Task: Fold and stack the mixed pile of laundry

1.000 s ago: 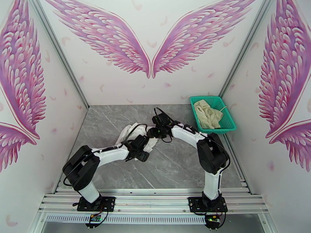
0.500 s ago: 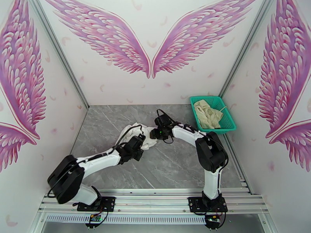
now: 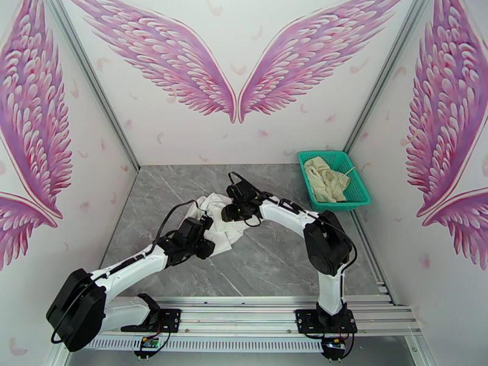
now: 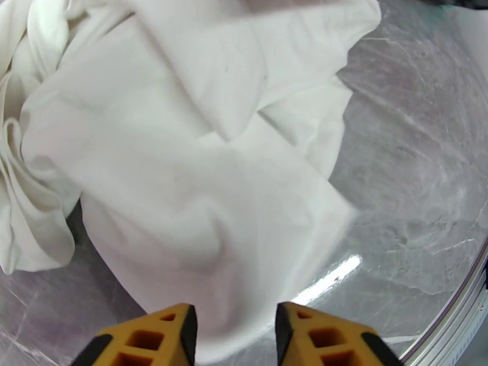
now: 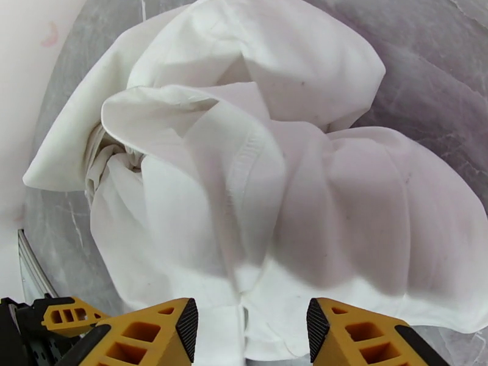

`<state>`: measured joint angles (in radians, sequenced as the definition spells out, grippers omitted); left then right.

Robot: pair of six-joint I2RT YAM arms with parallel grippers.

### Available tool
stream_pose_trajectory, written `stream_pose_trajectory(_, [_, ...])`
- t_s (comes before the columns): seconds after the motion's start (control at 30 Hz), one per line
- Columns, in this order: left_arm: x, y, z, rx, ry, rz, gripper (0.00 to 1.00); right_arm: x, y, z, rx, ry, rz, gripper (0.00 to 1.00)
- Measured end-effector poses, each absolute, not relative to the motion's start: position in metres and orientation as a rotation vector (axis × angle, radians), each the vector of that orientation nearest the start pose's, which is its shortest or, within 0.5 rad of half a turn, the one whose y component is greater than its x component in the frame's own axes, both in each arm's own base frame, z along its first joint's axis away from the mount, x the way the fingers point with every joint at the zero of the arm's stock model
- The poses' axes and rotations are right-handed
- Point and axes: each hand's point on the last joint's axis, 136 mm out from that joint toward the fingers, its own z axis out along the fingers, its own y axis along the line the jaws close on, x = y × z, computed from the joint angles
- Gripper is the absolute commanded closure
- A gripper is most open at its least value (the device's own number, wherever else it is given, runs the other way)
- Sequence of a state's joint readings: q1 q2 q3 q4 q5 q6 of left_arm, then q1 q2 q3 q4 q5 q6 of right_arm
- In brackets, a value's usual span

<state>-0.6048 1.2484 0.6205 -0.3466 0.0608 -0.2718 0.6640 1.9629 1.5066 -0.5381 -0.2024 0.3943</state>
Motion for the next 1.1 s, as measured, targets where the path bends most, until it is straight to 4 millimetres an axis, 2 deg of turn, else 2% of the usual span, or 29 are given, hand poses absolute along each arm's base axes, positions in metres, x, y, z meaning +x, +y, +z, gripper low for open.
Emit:
stream_pose_trajectory(0.07, [0.244, -0.180, 0.060, 0.415, 2.583, -0.405, 0.55, 0.367, 0.337, 0.098, -0.456, 2.649, 0.628, 0.43])
stream_pose_trajectory(0.17, [0.240, -0.175, 0.053, 0.378, 2.613, -0.393, 0.45, 0.360, 0.346, 0.098, -0.488, 2.656, 0.623, 0.43])
stream_pose_trajectory(0.27, [0.240, -0.174, 0.052, 0.340, 2.622, -0.393, 0.44, 0.355, 0.362, 0.096, -0.525, 2.650, 0.636, 0.44])
stream_pose_trajectory(0.4, [0.241, -0.174, 0.051, 0.311, 2.628, -0.395, 0.44, 0.355, 0.375, 0.081, -0.542, 2.669, 0.632, 0.50])
stream_pose_trajectory(0.47, [0.242, -0.174, 0.051, 0.301, 2.627, -0.398, 0.42, 0.359, 0.375, 0.073, -0.532, 2.680, 0.607, 0.61])
stream_pose_trajectory(0.53, [0.242, -0.175, 0.052, 0.291, 2.627, -0.402, 0.40, 0.365, 0.373, 0.068, -0.511, 2.687, 0.579, 0.78])
stream_pose_trajectory(0.6, [0.243, -0.175, 0.052, 0.285, 2.623, -0.407, 0.39, 0.370, 0.369, 0.066, -0.493, 2.690, 0.555, 0.90])
stream_pose_trajectory(0.67, [0.243, -0.177, 0.053, 0.288, 2.617, -0.412, 0.36, 0.375, 0.363, 0.066, -0.469, 2.692, 0.529, 0.99])
stream_pose_trajectory(0.73, [0.244, -0.179, 0.054, 0.295, 2.610, -0.417, 0.29, 0.381, 0.355, 0.068, -0.446, 2.687, 0.503, 1.00])
stream_pose_trajectory(0.8, [0.245, -0.182, 0.053, 0.305, 2.612, -0.417, 0.21, 0.387, 0.346, 0.074, -0.426, 2.677, 0.477, 1.00])
stream_pose_trajectory(0.87, [0.251, -0.189, 0.051, 0.316, 2.624, -0.411, 0.18, 0.397, 0.331, 0.090, -0.388, 2.651, 0.456, 1.00])
stream_pose_trajectory(1.1, [0.281, -0.234, 0.052, 0.384, 2.630, -0.398, 0.20, 0.431, 0.253, 0.178, -0.186, 2.490, 0.423, 1.00])
